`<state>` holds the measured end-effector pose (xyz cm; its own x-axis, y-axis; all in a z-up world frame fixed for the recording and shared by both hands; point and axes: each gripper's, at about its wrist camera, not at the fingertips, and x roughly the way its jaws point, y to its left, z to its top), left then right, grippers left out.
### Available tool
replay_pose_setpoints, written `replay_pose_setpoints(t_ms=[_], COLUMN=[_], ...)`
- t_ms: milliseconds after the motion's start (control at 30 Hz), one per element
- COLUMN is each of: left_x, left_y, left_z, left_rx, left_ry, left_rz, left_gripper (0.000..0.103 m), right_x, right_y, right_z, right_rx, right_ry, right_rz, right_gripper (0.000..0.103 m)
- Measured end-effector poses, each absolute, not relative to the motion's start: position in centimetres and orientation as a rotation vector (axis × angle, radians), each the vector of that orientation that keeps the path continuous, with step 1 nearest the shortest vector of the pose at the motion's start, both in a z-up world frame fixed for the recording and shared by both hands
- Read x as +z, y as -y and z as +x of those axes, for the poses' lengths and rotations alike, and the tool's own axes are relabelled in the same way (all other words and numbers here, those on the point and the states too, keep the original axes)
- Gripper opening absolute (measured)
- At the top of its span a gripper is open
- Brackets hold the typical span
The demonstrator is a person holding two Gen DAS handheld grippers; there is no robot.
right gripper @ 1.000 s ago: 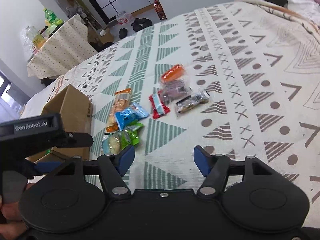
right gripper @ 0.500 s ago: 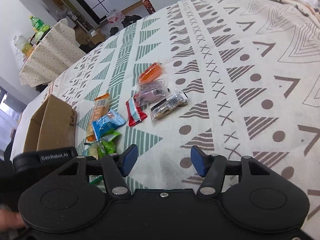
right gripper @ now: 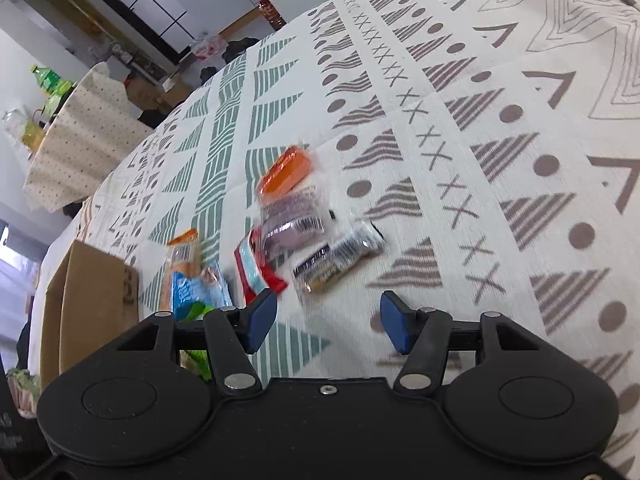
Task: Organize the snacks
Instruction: 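Grasp the round cookie packet with the left gripper while the right grasps the clear stick packet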
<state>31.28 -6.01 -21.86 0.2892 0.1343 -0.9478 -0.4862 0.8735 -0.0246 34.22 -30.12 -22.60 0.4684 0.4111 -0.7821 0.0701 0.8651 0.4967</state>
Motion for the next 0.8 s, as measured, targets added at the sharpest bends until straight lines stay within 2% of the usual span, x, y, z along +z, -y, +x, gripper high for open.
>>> replay_pose_setpoints(t_ms=[67, 133, 167, 300, 367, 500, 700, 800], left_x=[-21.9, -21.9, -21.7, -21.4, -21.3, -20.9, -20.2, -19.6], left_y=[6.0, 6.1, 6.2, 6.4, 6.5, 6.4, 6.0, 6.0], left_z=[31.5, 31.6, 31.7, 31.9, 31.8, 31.2, 30.5, 30.3], left_rx=[0.44, 0.448, 0.448, 0.435, 0.423, 0.407, 0.394, 0.382], left_ry=[-1.214, -1.217, -1.215, -1.221, -1.221, -1.219, -1.209, -1.2], left_rz=[-0.343, -0.339, -0.333, -0.349, -0.351, -0.36, -0.369, -0.37], left_gripper=[0.069, 0.061, 0.048, 0.047, 0.047, 0.047, 0.047, 0.047], right_x=[-22.6, -22.6, -22.6, -22.8, -22.9, -22.8, -22.2, -21.8], right_y=[29.7, 29.3, 29.1, 28.2, 27.5, 26.5, 25.6, 26.0], right_z=[34.7, 35.2, 35.4, 36.2, 36.5, 37.1, 36.5, 35.1], right_rx=[0.209, 0.192, 0.183, 0.144, 0.118, 0.061, 0.07, 0.076], right_ry=[-1.073, -1.073, -1.073, -1.074, -1.072, -1.068, -1.09, -1.104], right_rz=[0.499, 0.489, 0.484, 0.46, 0.429, 0.35, 0.221, 0.24], right_gripper=[0.057, 0.056, 0.056, 0.053, 0.049, 0.034, 0.022, 0.021])
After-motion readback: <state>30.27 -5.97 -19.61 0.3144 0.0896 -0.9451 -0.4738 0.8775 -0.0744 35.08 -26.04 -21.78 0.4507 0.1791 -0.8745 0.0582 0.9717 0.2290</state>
